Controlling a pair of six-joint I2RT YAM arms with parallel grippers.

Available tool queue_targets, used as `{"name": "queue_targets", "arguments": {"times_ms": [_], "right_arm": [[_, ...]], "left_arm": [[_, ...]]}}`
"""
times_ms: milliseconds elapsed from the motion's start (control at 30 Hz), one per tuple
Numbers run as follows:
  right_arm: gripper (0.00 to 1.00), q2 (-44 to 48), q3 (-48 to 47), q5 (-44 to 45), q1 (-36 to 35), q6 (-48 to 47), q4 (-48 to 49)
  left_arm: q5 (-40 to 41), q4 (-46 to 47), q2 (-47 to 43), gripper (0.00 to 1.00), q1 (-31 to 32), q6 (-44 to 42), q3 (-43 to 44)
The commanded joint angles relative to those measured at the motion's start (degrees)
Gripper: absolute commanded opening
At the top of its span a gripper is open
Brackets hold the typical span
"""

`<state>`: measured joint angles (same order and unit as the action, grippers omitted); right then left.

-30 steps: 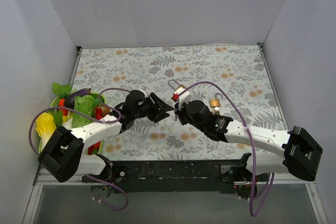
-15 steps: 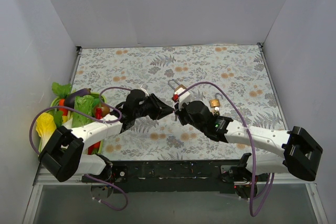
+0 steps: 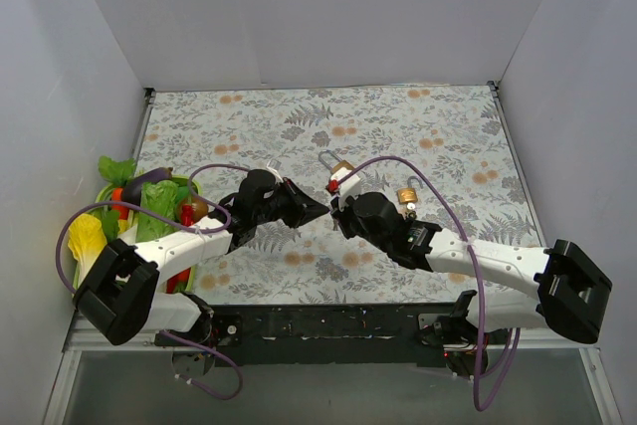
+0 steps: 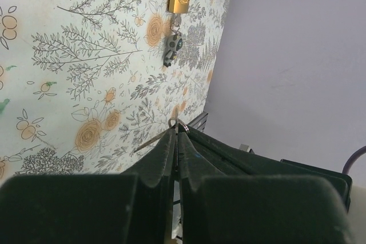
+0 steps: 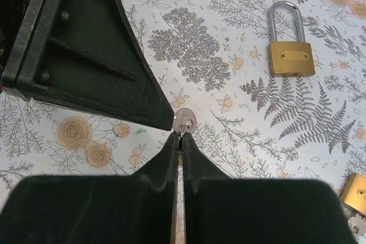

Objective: Unlock with the key

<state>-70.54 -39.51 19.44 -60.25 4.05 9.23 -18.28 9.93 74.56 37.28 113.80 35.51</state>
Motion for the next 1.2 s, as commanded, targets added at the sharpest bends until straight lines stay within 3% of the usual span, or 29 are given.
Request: {"name": "queue_targets", "arguments": {"times_ms": [0,33,67,133,167,333,433,567,800,900,1167], "right_arm": [[0.13,2.25,0.04,1.48,-0.4,0.07,2.11],[0.2,2.6,0.13,1.48,-0.4,0.34,1.58],[0.38,3.47,0.22,1.13,-0.4,0.6,1.32],[0.51,5.05,0.66,1.39,-0.4,1.39,0.61],[0.65,5.67,0.75,1.82,-0.31,1.66,-0.43],[0.79,11.9,0.22,1.57,1.79,4.11,-5.01],[0.8,16.47,0.31,-8.07,6.79,5.43,-5.89],[0.8,21.4,0.75,-24.6,18.55,9.65,-4.67],[0.8,22.73,1.18,-50.42,27.55,19.3,4.02],[0.79,20.8,2.15,-56.33,27.73,21.69,10.0],[0.74,18.25,3.64,-61.36,26.24,22.66,13.88]], "left_arm": [[0.0,0.09,-1.0,0.0,0.34,-3.84,1.58],[0.44,-0.18,-1.7,0.0,0.34,-5.67,1.93],[0.7,-1.31,-2.14,0.0,0.34,-6.91,2.2],[1.75,-2.98,-2.84,0.0,0.34,-11.2,3.77],[2.11,-5.6,-3.54,0.0,0.25,-12.8,4.48],[2.03,-14.06,-4.52,0.0,-0.01,-23.87,10.18],[-0.69,-17.22,-5.39,0.0,-0.27,-31.51,12.12],[-5.96,-21.87,-5.66,0.0,-0.36,-40.83,15.99],[-16.69,-22.51,-7.59,0.0,-0.36,-55.34,19.26],[-19.59,-18.38,-10.49,0.0,-0.36,-58.51,16.8],[-27.57,-13.81,-14.1,0.0,-0.54,-62.56,11.61]]}}
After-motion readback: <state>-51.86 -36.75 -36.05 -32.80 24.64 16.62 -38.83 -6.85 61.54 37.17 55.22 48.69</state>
